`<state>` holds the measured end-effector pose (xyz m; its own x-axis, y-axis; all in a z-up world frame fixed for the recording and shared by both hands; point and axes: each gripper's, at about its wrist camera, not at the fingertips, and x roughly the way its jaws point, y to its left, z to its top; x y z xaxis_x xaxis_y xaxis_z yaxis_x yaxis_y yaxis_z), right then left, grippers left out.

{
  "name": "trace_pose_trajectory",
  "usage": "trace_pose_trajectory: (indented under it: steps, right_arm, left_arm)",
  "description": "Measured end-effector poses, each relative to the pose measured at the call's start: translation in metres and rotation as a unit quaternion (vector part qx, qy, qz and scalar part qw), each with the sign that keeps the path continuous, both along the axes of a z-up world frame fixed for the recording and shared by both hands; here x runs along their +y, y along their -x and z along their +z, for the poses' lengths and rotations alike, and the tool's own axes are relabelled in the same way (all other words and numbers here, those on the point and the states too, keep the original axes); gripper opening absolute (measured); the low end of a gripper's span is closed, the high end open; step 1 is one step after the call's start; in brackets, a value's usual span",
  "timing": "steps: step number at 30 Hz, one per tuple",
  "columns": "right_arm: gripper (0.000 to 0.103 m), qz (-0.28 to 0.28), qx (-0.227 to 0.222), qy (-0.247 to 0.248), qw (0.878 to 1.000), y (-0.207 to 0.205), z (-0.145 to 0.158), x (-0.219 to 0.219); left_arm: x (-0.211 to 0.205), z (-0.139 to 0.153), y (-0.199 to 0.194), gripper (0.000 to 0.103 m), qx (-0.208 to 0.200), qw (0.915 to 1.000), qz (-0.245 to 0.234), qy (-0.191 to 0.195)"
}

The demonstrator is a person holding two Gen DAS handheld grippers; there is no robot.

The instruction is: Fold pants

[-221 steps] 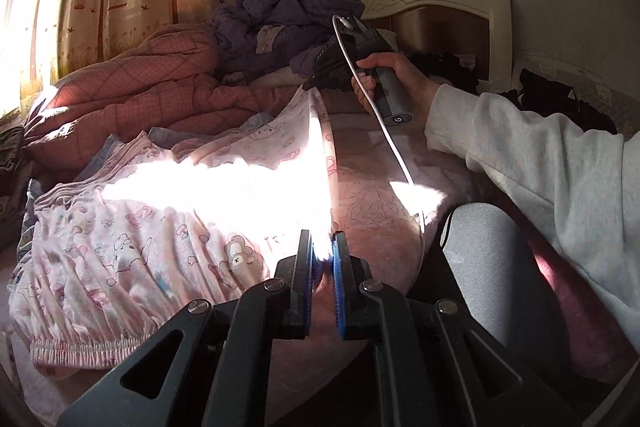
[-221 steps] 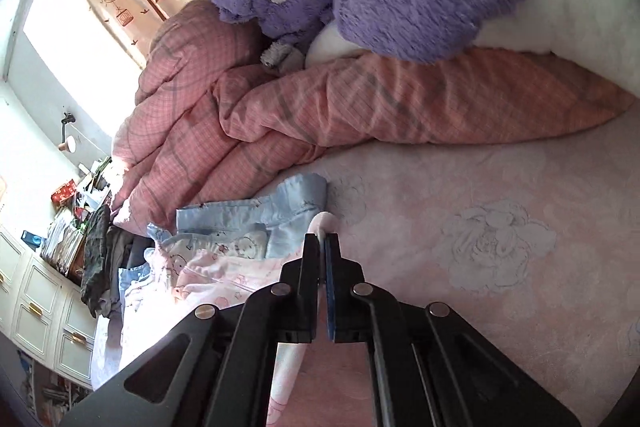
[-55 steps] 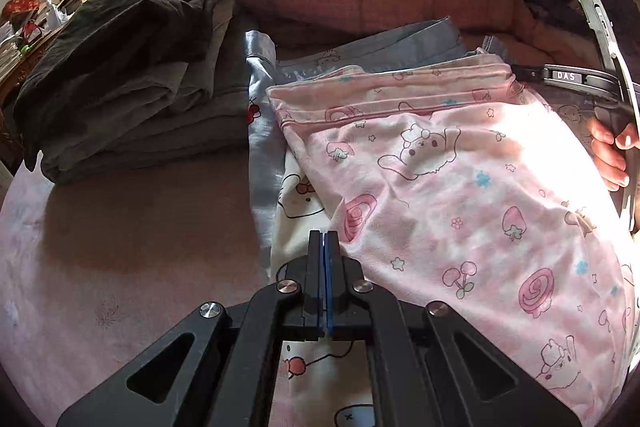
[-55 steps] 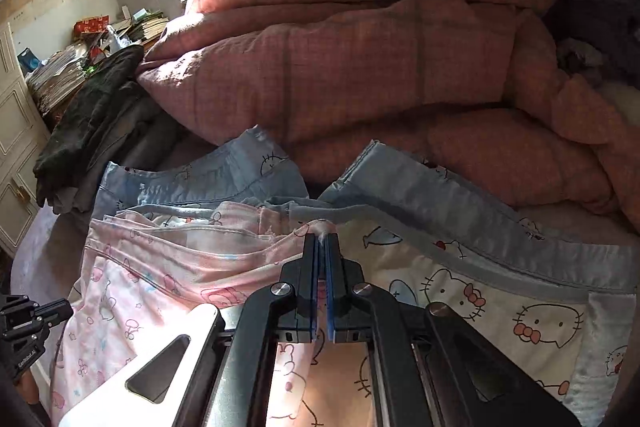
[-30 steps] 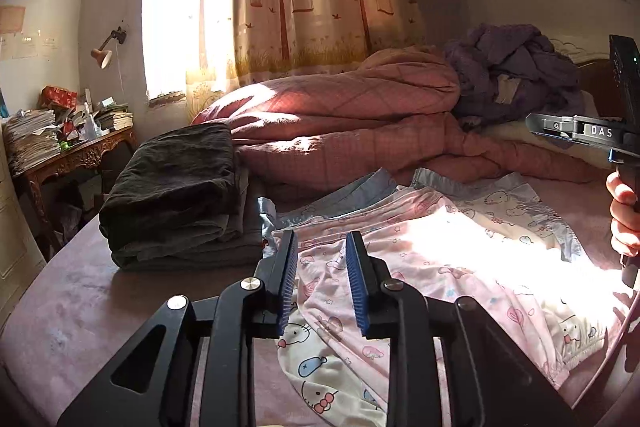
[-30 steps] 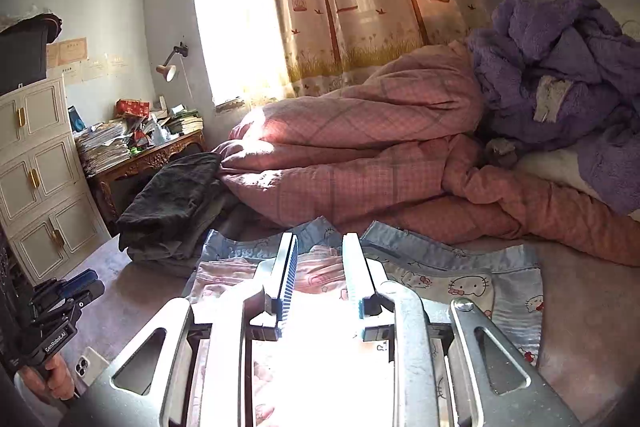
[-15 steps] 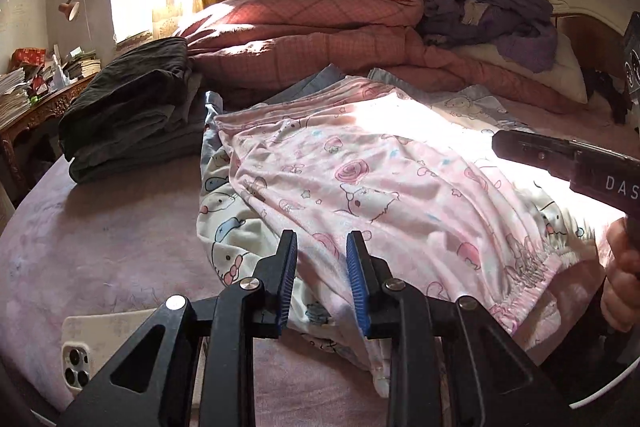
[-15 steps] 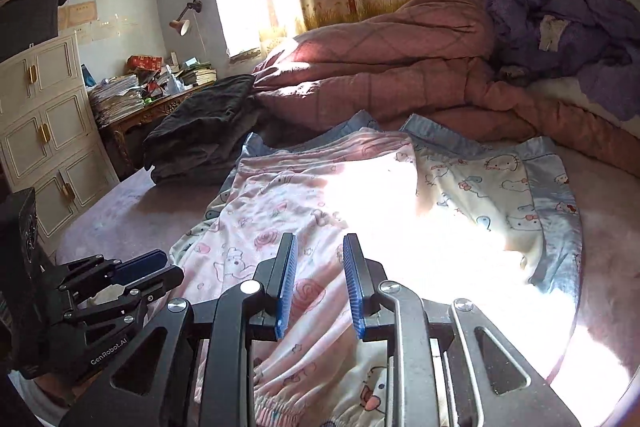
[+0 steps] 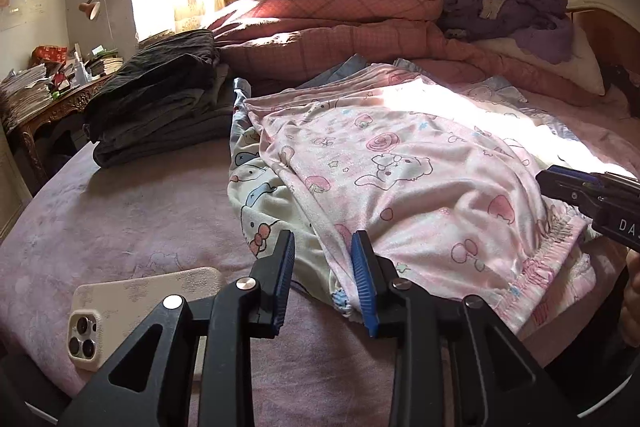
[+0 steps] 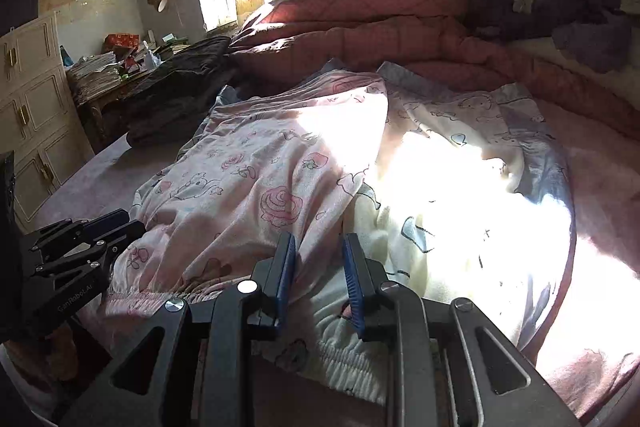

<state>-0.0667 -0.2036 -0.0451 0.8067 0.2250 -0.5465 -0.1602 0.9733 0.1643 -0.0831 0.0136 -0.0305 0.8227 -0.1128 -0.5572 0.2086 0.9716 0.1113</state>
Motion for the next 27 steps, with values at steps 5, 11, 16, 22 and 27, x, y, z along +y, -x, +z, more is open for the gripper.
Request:
trace_pose_trajectory:
  steps: [5,11,16,22,27]
  right_arm:
    - [0.024,0.008,-0.021,-0.007,1.0,0.019,0.007,-0.002]
    - [0.025,0.008,-0.047,-0.007,0.999,0.048,0.017,-0.005]
    - [0.026,0.001,-0.054,-0.002,0.999,0.062,0.021,-0.008]
    - [0.026,-0.006,-0.056,0.008,0.998,0.073,0.022,-0.01]
    - [0.033,0.0,-0.042,0.02,0.999,0.079,0.014,-0.009]
  left_arm:
    - [0.007,0.012,0.016,0.029,-0.02,0.9997,0.0,0.012]
    - [0.01,0.021,0.036,0.031,-0.057,0.9983,0.009,0.008]
    - [0.006,0.025,0.05,0.039,-0.091,0.9958,0.011,0.006]
    - [0.004,0.03,0.063,0.053,-0.12,0.9926,0.008,0.009]
    - [0.001,0.025,0.07,0.07,-0.122,0.9925,0.007,0.0]
